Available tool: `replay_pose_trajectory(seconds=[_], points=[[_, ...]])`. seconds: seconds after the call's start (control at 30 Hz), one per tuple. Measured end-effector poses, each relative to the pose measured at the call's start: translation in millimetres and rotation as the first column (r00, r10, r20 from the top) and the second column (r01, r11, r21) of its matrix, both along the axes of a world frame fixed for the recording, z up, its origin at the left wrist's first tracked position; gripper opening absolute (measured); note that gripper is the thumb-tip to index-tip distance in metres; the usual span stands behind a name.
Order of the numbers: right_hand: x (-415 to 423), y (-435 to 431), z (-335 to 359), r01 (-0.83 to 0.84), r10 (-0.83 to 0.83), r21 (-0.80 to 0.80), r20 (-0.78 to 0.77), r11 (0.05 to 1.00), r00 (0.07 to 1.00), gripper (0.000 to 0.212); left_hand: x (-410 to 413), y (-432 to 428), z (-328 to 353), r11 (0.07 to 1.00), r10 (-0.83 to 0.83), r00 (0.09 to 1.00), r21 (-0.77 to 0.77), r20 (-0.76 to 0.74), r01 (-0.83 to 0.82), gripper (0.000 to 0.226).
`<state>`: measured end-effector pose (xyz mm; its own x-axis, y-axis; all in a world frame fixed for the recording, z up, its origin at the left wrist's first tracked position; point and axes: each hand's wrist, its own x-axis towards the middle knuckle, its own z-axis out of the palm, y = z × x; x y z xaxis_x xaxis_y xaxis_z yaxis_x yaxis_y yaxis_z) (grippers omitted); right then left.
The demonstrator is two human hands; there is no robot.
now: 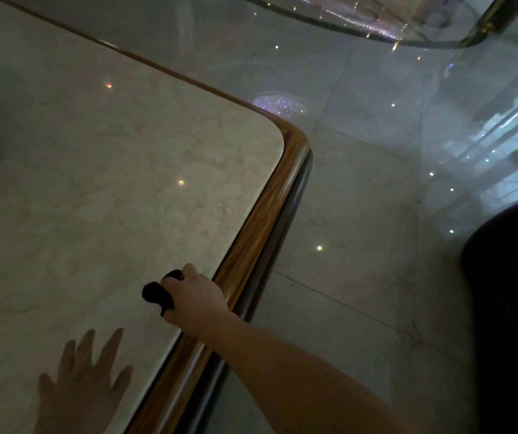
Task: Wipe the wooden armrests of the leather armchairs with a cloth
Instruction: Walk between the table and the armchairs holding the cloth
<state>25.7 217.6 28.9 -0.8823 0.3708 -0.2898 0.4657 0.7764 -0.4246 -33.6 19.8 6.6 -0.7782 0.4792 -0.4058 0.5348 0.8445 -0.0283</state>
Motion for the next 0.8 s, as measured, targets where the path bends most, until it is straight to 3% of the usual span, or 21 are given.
replay_pose_trajectory(seconds=[0.4,0.8], points=[[95,39,129,0.191,-0.186,0.040,-0.106,0.981,0.977,0.045,28,53,124,0.940,-0.308,0.941,0.108,-0.140,0.324,0.066],[169,38,239,0.394,-0.380,0.105,-0.135,0.913,0.915,0.052,80,77,230,0.826,-0.454,0.870,0.277,-0.191,0.491,0.095]])
